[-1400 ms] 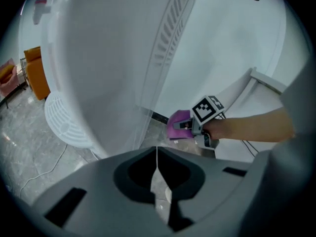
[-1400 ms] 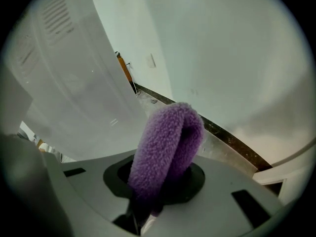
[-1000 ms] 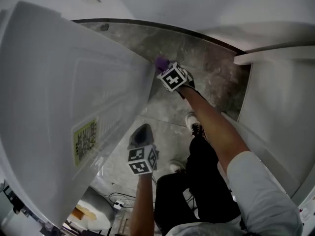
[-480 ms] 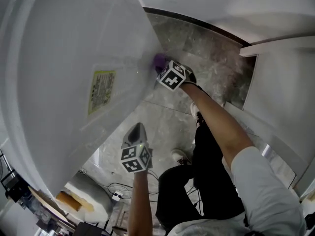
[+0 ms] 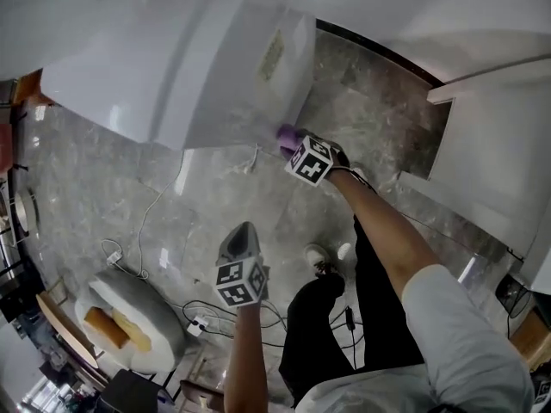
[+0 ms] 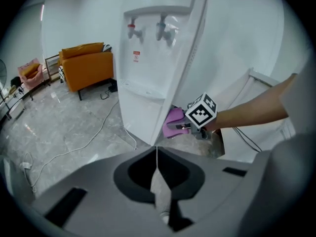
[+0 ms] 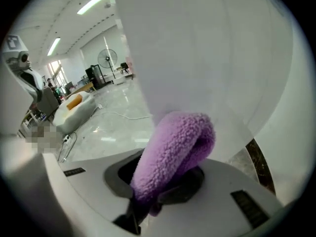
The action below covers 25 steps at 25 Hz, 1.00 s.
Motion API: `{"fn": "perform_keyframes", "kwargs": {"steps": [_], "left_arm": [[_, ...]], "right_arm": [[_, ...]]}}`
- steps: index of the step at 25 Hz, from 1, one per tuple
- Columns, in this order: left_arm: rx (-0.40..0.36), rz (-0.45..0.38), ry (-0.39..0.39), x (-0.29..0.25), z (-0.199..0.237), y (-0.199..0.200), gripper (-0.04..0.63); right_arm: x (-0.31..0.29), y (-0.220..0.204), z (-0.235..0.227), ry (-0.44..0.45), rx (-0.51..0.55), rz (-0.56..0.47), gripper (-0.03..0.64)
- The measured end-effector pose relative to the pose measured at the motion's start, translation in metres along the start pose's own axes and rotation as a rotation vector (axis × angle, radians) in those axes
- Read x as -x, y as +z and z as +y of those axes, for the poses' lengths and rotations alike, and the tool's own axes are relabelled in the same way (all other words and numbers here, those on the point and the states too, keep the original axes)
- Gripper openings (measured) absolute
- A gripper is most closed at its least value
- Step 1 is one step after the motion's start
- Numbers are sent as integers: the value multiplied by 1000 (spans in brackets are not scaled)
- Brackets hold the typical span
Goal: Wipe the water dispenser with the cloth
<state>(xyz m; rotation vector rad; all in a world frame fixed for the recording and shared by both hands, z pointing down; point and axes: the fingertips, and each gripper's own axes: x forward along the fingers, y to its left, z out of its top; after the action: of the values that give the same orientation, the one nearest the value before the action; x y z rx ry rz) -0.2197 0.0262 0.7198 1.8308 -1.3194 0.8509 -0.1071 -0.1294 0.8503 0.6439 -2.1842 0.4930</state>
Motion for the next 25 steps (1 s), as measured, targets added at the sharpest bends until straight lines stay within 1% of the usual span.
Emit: {"fn": "perform_keyframes", "kwargs": {"steps": [1, 3, 6, 8, 10, 12, 14, 17, 18, 21, 23, 25], "left_arm": [[4, -3, 4, 11, 1, -4, 18], [19, -19, 10, 32, 1, -7, 18], [29, -37, 11, 71, -1, -5, 18], [33, -45, 6, 100, -2, 1, 18], [50, -65, -6, 128, -4, 10, 18], [50, -90, -12, 157, -6, 19, 18], [56, -121, -15, 179, -7, 33, 18], [93, -183, -38, 212, -12, 59, 18], [90, -205, -41, 225, -13, 69, 18], [64, -277, -42, 266, -19, 99, 18], [46, -336, -48, 293, -23, 122, 18], [10, -391, -59, 318, -29, 144, 18]], "right_arm": [[7, 4, 15, 18, 0, -14, 81], [27, 10, 37, 35, -34, -35, 81], [68, 11, 72, 42, -145, -42, 81], [102, 8, 91, 28, -234, -43, 81], [141, 14, 100, -3, -322, -62, 81], [183, 27, 106, -42, -376, -88, 81], [224, 45, 107, -87, -365, -105, 81], [285, 80, 107, -143, -330, -138, 81], [306, 93, 110, -158, -326, -157, 81], [367, 132, 121, -204, -289, -214, 81], [402, 157, 131, -232, -224, -245, 81], [433, 180, 140, -261, -168, -281, 81]]}}
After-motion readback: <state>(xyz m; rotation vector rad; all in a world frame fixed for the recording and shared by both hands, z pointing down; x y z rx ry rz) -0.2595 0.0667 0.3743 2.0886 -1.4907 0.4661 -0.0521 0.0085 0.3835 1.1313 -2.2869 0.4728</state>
